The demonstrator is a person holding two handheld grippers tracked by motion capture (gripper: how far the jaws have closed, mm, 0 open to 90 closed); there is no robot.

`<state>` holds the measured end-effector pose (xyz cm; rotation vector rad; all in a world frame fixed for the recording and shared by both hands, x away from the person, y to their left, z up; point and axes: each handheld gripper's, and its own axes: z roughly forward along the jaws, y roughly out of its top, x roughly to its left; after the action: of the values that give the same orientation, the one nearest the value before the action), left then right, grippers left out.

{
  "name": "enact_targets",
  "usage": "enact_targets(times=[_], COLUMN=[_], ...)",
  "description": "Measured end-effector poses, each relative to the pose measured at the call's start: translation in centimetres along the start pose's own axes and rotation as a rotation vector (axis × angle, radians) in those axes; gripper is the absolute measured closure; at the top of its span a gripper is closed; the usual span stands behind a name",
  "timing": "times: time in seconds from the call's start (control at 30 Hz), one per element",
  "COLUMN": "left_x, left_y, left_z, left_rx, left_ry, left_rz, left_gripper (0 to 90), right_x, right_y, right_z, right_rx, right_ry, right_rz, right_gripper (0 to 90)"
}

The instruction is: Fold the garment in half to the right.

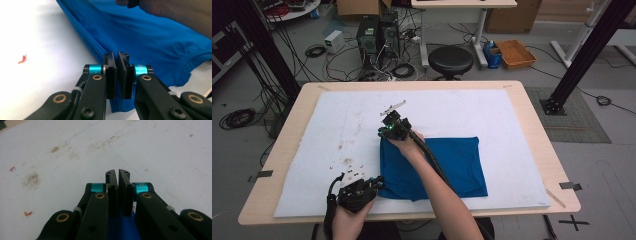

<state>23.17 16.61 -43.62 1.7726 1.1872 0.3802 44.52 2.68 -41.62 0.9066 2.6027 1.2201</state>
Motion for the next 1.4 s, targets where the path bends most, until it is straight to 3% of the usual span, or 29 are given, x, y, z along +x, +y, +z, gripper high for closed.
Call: enact_targets(times=[0.17,0.3,0.43,0.63,0.9,0.93,0.97,1.17,1.2,1.23,1.4], left_x=[-0.8,-2.4,-4.3,-7.5,-11.4,-11.4,-12.3,-15.3,-15.3,-16.3,-18.3], left_y=[0.8,1.7,2.6,3.7,4.5,4.5,4.6,5.0,5.0,5.0,5.0], left_z=[-0.2,0.0,0.8,3.1,6.6,6.6,7.4,10.1,10.1,11.0,13.1], left_rx=[-0.028,-0.024,-0.027,-0.016,-0.016,-0.016,-0.014,0.0,0.0,0.004,0.021], left_ry=[-0.04,-0.071,-0.114,-0.173,-0.226,-0.226,-0.237,-0.283,-0.283,-0.295,-0.32], left_rz=[-0.002,0.048,0.071,0.117,0.139,0.139,0.147,0.155,0.155,0.157,0.169], left_gripper=[85.2,85.2,85.2,85.2,85.3,85.3,85.3,85.3,85.4,85.3,85.4], right_x=[-0.9,-2.0,-3.2,-5.5,-8.9,-8.9,-9.7,-12.0,-12.0,-12.7,-14.3], right_y=[0.0,-0.3,-0.9,-2.5,-5.6,-5.6,-6.3,-8.6,-8.6,-9.4,-11.2], right_z=[-2.4,-4.8,-7.4,-11.2,-15.5,-15.5,-16.4,-18.6,-18.6,-19.1,-20.0], right_rx=[-0.03,-0.057,-0.083,-0.108,-0.122,-0.122,-0.117,-0.094,-0.094,-0.089,-0.063], right_ry=[0.016,0.037,0.059,0.071,0.039,0.039,0.028,-0.004,-0.004,-0.011,-0.03], right_rz=[0.003,0.016,0.021,0.035,0.067,0.067,0.07,0.076,0.076,0.09,0.121], right_gripper=[86.7,86.7,86.7,86.7,86.7,86.7,86.7,86.7,86.7,86.7,86.7])
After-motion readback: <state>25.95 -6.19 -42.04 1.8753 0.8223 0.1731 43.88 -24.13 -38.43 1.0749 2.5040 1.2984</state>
